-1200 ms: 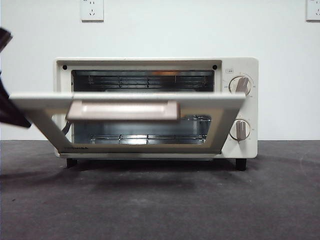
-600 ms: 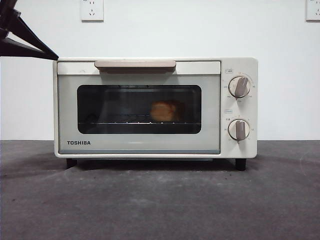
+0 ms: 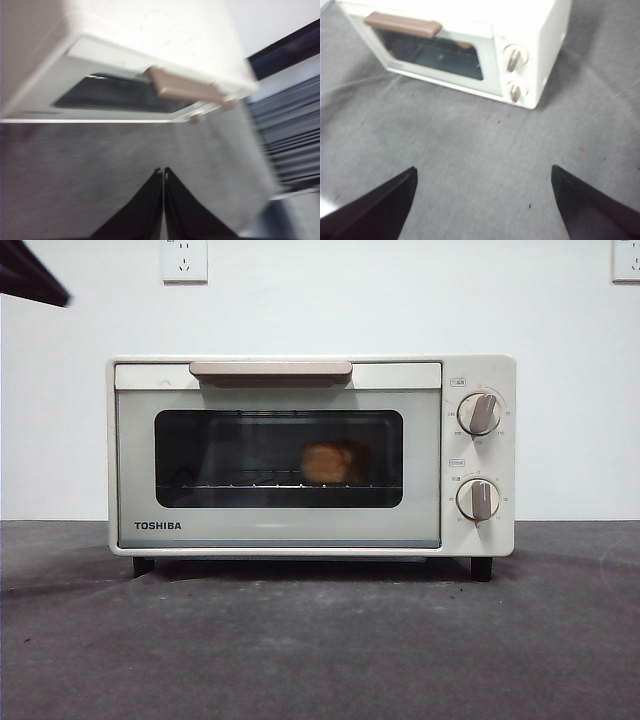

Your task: The left arm flap open the oven, the right arm pick bread and place it into oven, the left arm flap close the oven

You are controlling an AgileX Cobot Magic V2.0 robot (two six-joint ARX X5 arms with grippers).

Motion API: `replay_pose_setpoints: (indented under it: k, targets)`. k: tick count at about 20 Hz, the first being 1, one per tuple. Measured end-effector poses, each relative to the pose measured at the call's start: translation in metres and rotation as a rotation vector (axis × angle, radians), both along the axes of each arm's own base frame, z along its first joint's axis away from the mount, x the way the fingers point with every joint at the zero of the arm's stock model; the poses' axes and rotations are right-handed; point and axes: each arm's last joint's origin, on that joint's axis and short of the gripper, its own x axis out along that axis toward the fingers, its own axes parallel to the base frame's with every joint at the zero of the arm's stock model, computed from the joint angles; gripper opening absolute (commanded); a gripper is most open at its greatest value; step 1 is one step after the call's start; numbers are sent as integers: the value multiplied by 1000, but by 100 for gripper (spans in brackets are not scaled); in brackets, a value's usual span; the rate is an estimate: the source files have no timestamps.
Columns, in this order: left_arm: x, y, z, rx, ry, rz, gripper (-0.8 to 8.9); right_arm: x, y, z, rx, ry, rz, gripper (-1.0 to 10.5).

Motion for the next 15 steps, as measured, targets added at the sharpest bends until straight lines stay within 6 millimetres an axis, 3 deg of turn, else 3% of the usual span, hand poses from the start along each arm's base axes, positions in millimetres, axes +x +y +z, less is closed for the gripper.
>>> replay_pose_setpoints:
  k: [6, 11, 13, 15]
  targets:
    - [-64, 0, 16, 310, -271, -15, 10, 4, 3, 8, 31, -97, 26, 426]
    - [-78, 1, 21, 391, -384, -17, 10, 4, 4, 9, 11, -120, 44, 425]
    - [-77, 1, 21, 396, -387, -19, 10, 4, 4, 9, 9, -121, 48, 280]
    - [-77, 1, 21, 401, -390, -22, 10, 4, 4, 9, 5, -123, 53, -13]
